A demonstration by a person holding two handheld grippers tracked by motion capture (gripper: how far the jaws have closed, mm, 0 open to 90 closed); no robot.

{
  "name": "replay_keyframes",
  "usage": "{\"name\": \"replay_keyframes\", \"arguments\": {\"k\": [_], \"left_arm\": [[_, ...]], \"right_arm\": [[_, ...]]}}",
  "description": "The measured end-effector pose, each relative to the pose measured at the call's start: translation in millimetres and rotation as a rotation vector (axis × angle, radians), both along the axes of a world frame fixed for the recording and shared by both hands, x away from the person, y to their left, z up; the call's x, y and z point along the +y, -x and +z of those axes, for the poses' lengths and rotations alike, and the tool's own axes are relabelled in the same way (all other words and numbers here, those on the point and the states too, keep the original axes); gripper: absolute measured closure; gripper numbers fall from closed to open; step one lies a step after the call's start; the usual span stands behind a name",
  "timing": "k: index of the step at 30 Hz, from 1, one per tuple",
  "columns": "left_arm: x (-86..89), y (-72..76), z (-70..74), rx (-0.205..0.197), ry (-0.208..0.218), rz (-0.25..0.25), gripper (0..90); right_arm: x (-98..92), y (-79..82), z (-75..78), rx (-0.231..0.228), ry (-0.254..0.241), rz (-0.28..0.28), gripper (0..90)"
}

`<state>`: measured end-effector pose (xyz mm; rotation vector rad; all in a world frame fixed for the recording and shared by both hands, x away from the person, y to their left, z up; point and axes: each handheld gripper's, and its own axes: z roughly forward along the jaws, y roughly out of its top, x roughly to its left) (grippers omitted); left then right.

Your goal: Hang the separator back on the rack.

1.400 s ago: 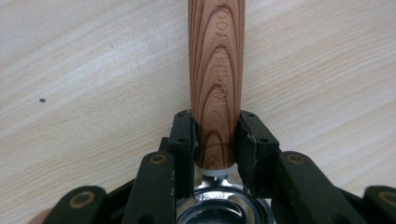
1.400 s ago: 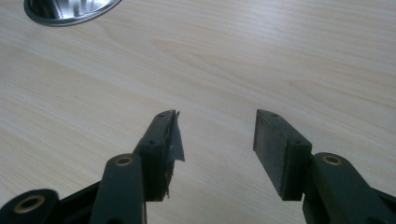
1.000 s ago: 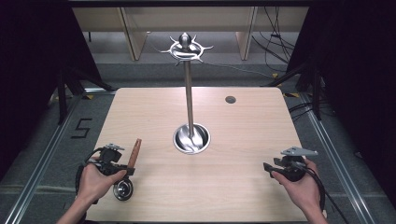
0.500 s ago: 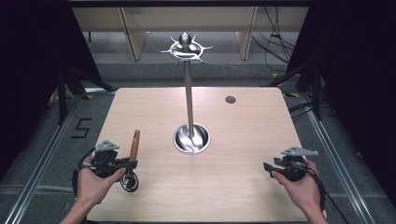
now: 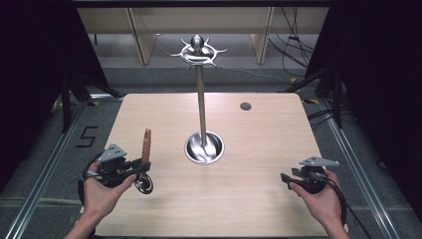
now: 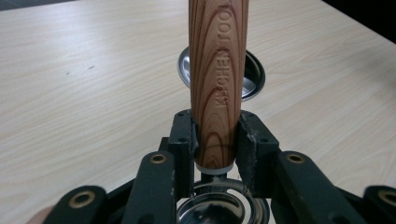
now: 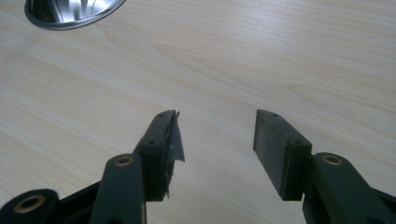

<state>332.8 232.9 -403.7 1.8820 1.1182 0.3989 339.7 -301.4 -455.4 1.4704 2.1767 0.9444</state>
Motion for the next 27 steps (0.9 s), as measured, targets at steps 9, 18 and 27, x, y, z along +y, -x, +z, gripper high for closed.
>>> {"name": "replay_keyframes", "arguments": {"k": [9, 18, 27], "left_arm": [[-10.3, -0.6, 15.4, -0.062, 0.016, -0.016, 68.6], [-29.0, -5.2, 32.0, -0.127, 0.026, -0.066, 68.6], [-41.0, -7.8, 42.1, -0.185, 0.030, -0.099, 68.6]], "right_arm": [[0.1, -0.1, 0.0, -0.004, -0.002, 0.005, 50.1], [0.3, 0.2, 0.2, 0.002, -0.002, -0.001, 50.1], [-2.1, -1.2, -1.3, -0.021, 0.018, 0.023, 50.1]]}}
